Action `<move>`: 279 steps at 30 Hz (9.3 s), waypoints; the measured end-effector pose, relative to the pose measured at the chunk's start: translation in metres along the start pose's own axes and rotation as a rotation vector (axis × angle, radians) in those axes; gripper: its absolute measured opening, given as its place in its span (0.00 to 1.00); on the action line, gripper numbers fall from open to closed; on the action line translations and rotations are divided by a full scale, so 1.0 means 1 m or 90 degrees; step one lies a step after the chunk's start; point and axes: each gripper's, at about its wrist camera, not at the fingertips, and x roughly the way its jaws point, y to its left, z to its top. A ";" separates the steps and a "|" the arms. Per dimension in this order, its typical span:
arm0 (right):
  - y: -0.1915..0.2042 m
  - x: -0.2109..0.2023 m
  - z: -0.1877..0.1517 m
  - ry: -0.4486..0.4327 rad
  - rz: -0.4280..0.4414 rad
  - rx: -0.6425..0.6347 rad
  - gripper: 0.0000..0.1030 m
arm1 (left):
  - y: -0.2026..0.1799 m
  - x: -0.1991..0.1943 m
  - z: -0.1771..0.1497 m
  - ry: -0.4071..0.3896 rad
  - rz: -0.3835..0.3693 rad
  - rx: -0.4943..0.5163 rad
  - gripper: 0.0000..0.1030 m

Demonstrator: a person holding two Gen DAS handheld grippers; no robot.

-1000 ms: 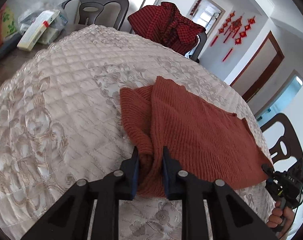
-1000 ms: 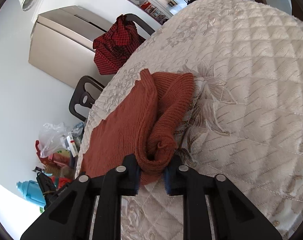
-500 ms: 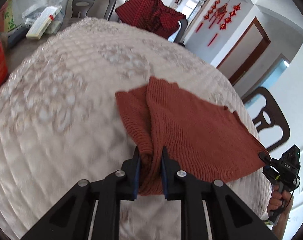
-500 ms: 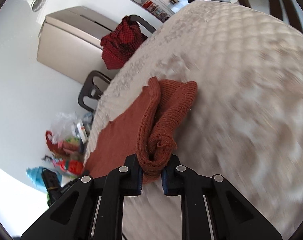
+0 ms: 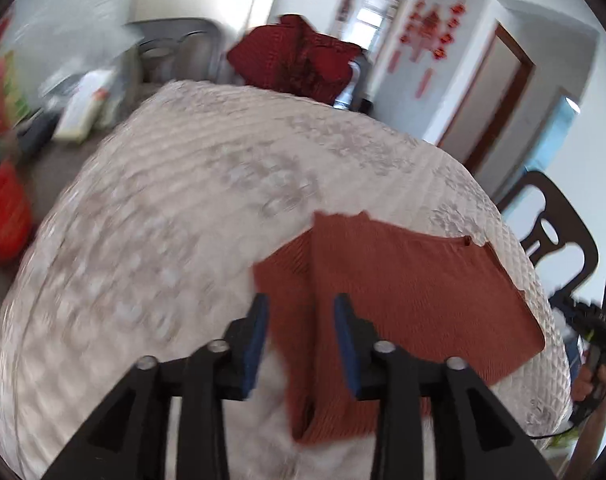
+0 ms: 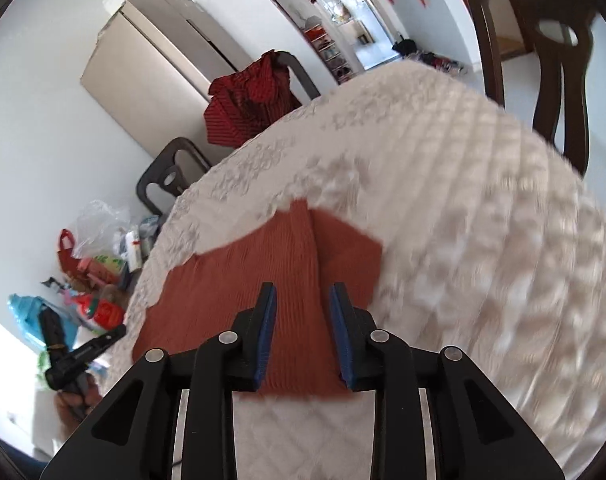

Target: Fold small clothes

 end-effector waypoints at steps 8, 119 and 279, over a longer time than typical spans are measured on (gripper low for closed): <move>0.013 0.102 0.041 0.119 -0.054 -0.072 0.28 | -0.017 0.090 0.034 0.121 0.008 0.008 0.38; 0.001 0.057 -0.012 0.047 -0.045 -0.039 0.11 | -0.041 0.048 -0.012 0.008 0.055 0.062 0.37; 0.017 0.092 -0.019 0.203 0.267 0.193 0.61 | -0.096 0.031 -0.012 0.009 -0.126 0.069 0.32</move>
